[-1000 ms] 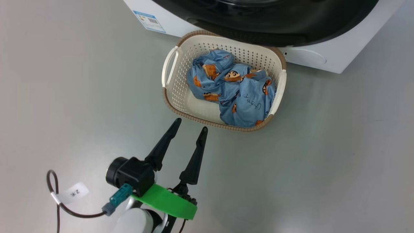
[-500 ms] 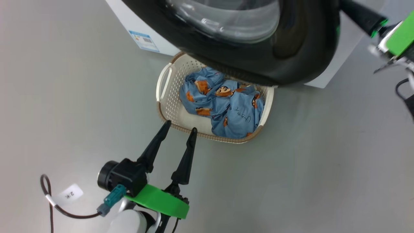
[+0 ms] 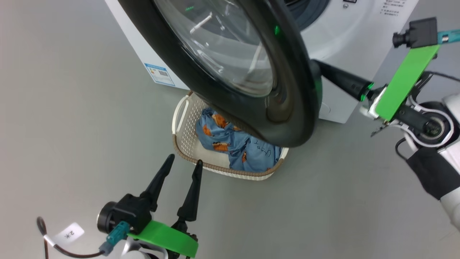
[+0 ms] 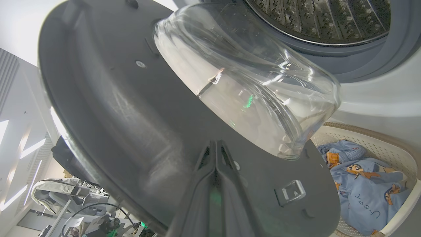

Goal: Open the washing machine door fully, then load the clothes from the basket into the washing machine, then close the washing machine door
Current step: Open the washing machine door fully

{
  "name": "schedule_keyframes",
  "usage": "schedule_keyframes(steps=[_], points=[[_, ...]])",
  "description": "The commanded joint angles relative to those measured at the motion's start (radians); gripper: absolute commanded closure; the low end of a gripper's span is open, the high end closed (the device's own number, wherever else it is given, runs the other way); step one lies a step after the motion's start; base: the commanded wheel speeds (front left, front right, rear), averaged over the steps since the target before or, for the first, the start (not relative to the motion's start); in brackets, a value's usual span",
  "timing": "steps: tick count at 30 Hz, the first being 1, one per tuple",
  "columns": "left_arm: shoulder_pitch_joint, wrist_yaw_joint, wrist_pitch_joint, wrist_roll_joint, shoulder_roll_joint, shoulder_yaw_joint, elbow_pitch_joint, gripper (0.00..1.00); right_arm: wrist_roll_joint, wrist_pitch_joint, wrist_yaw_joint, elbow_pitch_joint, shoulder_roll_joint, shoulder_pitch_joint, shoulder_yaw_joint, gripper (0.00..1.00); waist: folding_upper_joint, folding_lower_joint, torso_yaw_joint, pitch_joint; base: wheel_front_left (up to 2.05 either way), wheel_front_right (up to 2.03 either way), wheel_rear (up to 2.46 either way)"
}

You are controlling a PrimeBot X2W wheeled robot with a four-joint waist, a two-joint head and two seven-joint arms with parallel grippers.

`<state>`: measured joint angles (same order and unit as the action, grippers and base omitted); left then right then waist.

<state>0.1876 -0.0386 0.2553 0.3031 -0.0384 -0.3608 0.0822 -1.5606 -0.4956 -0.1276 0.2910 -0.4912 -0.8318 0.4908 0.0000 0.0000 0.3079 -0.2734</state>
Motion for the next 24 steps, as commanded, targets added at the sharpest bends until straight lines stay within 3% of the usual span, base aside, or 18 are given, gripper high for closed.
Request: schedule_keyframes(steps=[1,9,24], points=[[-0.008,0.007,0.006,-0.015,-0.012,0.042,-0.017,0.00,-0.006,-0.001,-0.003,-0.042,0.018,0.033,0.015,1.00,0.0000,0.0000,0.004,0.025,0.00,0.00,0.00],[-0.040,0.022,0.006,-0.025,-0.012,0.070,-0.013,0.00,-0.006,-0.002,-0.003,-0.067,0.037,0.098,0.051,1.00,0.0000,0.0000,0.028,0.071,0.00,0.00,0.00],[-0.081,0.038,0.006,-0.036,-0.012,0.096,-0.008,0.00,-0.003,0.006,-0.003,-0.082,0.131,0.167,0.136,1.00,0.0000,0.0000,0.079,0.124,0.00,0.00,0.00]])
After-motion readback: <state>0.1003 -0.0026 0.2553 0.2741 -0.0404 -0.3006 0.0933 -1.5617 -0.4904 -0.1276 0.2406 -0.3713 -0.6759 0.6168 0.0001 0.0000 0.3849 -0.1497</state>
